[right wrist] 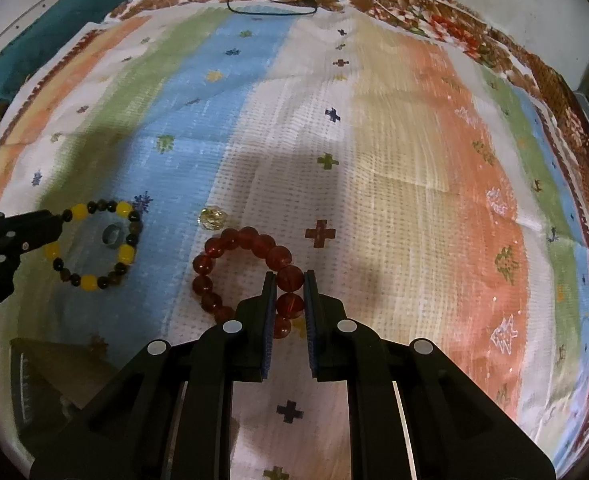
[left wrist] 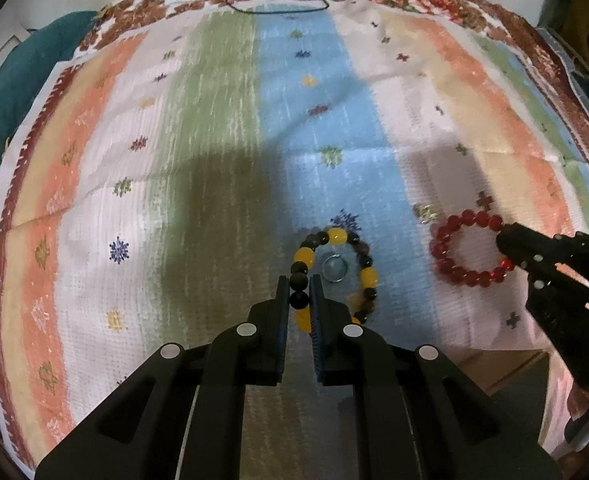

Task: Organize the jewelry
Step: 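Lift both held bracelets and carry them over the silver tin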

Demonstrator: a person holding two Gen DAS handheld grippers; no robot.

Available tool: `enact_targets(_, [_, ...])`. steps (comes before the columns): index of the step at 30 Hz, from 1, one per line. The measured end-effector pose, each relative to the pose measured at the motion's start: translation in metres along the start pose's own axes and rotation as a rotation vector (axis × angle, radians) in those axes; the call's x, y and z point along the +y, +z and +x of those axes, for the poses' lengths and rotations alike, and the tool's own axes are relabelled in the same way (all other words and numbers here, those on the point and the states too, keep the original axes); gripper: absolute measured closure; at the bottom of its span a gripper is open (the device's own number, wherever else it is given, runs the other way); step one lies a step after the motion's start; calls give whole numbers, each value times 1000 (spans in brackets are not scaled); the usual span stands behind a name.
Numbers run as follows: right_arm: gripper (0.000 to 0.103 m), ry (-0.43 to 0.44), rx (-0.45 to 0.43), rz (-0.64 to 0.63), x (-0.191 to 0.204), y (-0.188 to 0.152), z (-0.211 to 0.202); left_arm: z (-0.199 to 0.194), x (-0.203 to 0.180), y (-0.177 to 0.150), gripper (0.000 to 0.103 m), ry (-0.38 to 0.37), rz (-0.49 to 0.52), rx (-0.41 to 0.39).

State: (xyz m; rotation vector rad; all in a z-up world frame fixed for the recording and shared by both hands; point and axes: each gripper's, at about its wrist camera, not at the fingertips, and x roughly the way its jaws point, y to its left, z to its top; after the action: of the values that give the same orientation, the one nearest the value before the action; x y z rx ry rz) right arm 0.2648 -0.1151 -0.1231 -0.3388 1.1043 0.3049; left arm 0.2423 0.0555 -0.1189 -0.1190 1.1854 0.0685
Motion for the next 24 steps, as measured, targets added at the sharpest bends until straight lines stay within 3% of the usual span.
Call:
enact_targets(5, [89, 15, -24, 16, 0, -1, -12, -11, -5, 5, 93, -16, -2, -63])
enact_targets(24, [89, 53, -71, 44, 2, -8, -44, -47, -32, 9, 93, -62, 15, -163])
